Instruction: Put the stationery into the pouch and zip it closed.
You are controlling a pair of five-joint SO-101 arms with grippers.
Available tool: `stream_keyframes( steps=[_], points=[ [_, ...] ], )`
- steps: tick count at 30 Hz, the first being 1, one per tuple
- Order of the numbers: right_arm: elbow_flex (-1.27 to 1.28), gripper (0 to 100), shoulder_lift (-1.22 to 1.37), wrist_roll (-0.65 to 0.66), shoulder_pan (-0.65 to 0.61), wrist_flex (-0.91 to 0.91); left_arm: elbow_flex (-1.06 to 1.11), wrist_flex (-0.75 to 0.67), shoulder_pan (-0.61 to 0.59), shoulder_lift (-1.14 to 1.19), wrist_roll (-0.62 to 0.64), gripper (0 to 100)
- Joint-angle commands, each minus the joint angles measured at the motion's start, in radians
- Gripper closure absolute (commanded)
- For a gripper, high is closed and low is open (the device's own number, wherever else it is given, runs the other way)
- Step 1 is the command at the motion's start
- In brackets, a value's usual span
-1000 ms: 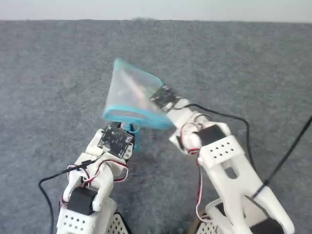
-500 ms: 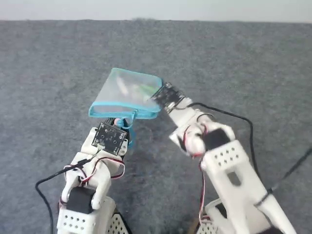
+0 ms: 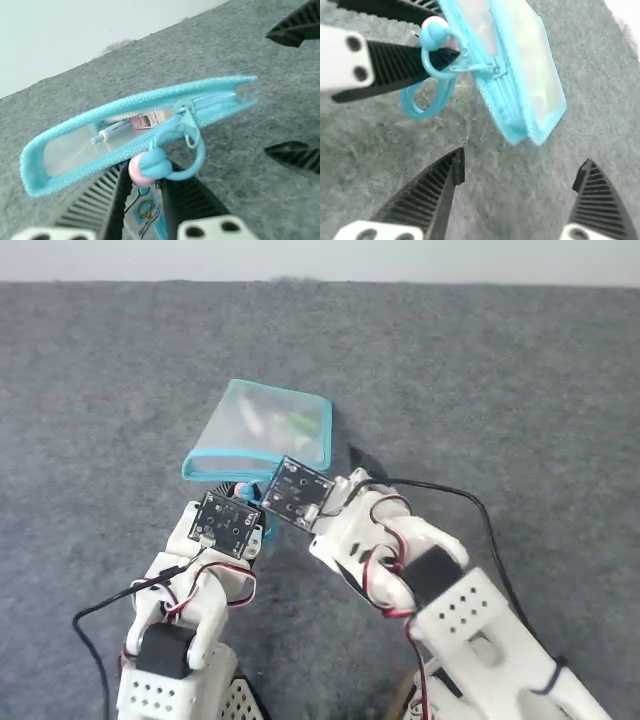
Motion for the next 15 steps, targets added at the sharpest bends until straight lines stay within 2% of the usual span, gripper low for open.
stream_keyframes(
  steps=[1,9,15],
  points=[
    [-0.060,66.0,0.053,0.014,-0.008,-0.056,-0.058,-0.028,0.009,0.011,-0.006,99],
    [-0.229,66.3,0.199,0.014,-0.013,-0.059,-0.058,-0.028,0.009,0.011,-0.006,99],
    [-0.247,66.4,0.243,0.014,-0.016,-0.104,-0.058,-0.028,0.009,0.011,-0.006,99]
  ],
)
